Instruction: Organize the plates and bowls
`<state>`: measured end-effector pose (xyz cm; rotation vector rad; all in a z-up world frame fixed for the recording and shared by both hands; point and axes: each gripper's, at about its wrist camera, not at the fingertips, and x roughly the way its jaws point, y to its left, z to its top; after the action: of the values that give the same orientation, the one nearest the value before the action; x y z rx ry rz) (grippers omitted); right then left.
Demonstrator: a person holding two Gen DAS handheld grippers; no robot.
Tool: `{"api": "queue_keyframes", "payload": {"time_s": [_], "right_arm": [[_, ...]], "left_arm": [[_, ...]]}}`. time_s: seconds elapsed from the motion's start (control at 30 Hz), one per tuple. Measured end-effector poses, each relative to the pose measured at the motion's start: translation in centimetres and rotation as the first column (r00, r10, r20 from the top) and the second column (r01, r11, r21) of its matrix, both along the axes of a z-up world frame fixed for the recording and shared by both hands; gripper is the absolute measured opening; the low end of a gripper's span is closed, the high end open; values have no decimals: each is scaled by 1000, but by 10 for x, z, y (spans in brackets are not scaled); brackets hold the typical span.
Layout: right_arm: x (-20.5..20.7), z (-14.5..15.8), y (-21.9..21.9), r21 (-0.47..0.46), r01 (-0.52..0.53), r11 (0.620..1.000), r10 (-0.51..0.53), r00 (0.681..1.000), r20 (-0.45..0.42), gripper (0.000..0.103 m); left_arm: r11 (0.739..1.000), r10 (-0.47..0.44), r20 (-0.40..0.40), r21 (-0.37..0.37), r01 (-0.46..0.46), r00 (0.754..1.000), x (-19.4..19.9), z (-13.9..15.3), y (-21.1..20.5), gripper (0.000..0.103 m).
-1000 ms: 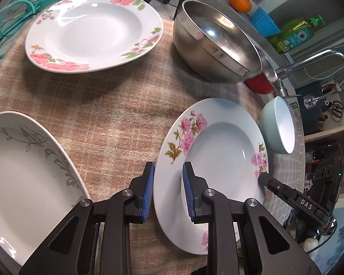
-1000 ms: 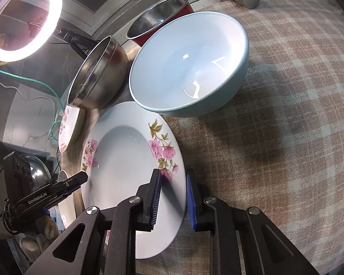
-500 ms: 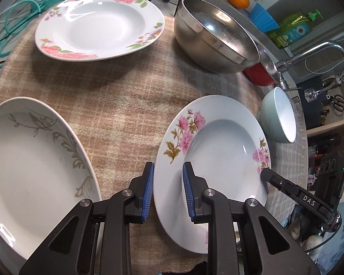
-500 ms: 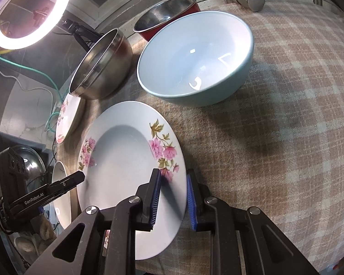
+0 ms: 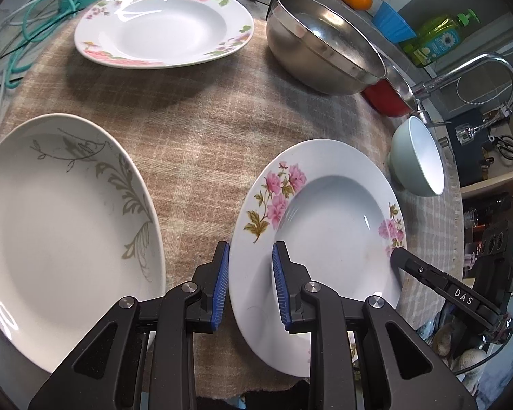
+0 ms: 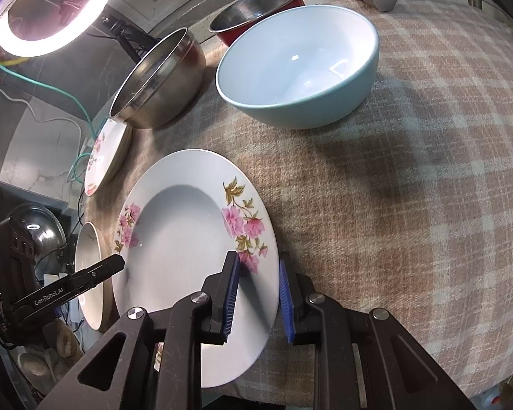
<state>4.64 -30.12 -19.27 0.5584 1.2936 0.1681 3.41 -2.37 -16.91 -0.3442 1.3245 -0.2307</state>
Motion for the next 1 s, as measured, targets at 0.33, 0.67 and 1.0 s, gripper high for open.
{"api": "queue_keyframes", "payload": {"time_s": [0.33,0.67,1.0], "right_arm": [[-2,0,5,-6,-25,1000,25,1000,-1,21],[-3,0,8,-13,-40,999,40,999,1,21],[-4,1,11,-25,-45,999,45,999,4,21]], "left_arm": [[1000,1,-3,6,-1,1000,-9,-1,1,22],[1000,-3,3,18,3,1000,-11,-2,1,22],[1000,-10,10,25,10,1000,-10,-1,1,22]]}}
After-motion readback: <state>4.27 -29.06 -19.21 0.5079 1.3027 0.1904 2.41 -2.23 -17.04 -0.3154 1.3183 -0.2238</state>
